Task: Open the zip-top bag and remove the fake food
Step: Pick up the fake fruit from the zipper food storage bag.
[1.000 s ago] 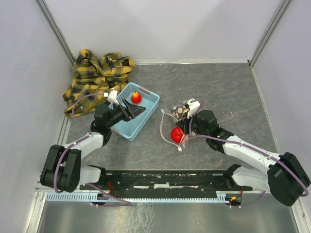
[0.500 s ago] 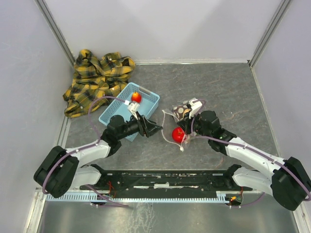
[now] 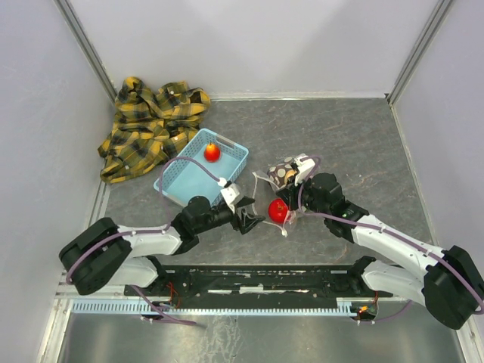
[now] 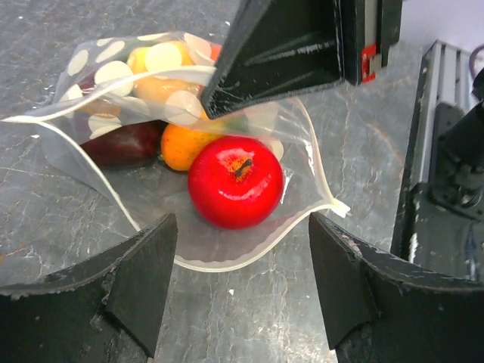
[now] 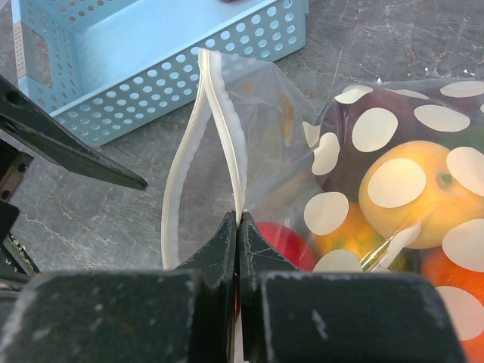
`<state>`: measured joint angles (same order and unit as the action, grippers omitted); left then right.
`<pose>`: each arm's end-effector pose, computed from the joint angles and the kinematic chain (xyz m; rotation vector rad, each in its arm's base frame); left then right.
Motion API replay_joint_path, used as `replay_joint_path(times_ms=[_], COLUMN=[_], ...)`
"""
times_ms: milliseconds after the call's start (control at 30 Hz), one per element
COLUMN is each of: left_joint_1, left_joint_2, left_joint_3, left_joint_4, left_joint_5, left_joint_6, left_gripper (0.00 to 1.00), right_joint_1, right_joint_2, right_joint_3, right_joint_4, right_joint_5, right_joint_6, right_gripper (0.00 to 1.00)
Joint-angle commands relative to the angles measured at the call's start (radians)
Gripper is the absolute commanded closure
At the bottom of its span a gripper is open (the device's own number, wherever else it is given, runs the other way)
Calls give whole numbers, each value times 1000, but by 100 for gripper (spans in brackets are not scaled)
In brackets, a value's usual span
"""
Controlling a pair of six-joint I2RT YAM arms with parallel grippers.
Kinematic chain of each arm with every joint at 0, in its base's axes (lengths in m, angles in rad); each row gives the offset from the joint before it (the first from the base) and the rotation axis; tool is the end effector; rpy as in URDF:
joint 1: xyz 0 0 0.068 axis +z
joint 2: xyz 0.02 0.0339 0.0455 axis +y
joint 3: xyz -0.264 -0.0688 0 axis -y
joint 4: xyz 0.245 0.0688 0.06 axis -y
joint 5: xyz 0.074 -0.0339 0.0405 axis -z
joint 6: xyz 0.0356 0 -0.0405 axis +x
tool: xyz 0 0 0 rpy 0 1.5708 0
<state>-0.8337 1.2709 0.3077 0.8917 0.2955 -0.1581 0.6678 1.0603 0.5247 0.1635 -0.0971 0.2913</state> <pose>0.1529 -0.1839 0.1911 0.7948 1.5436 -0.9869 0.1818 0.1478 0.2306 -0.4419 1.9629 0.7205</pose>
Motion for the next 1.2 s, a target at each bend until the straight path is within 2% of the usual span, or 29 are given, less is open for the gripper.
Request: replay_joint_path(times_ms=[0,233,433,567,1033,1067,1133,1167], left_joint_1=[-39,-86,-93,-92,-94,-96,-96,-97], left_joint_2=[73,207,304,359,487,493,505,511], left_joint_3=[32,89,115,158,216,217,220,221], left_joint_4=[121,171,264,269,297,302,306,305], left_joint_5=[-42,-53,-21,8,44,43,41,43], left_joint_6=[233,336,367,357,299,297,295,295], left_gripper=[24,24,23,23,13,6,0,1], right_joint_1=[2,3,4,3,2,3,3,3], right_joint_2=[-20,-20,-21,-20,-21,-21,-21,-21], right_joint_3=[-2,-5,-12,-15,-31,-31,-32,-32], right_joint_4=[33,34,37,43,57,57,59,59], right_joint_5=[-10,-16,-22,-24,-27,-27,-28,-27], right_joint_6=[0,0,5,5,6,6,8,8], right_gripper=[98,98,98,98,98,98,98,98])
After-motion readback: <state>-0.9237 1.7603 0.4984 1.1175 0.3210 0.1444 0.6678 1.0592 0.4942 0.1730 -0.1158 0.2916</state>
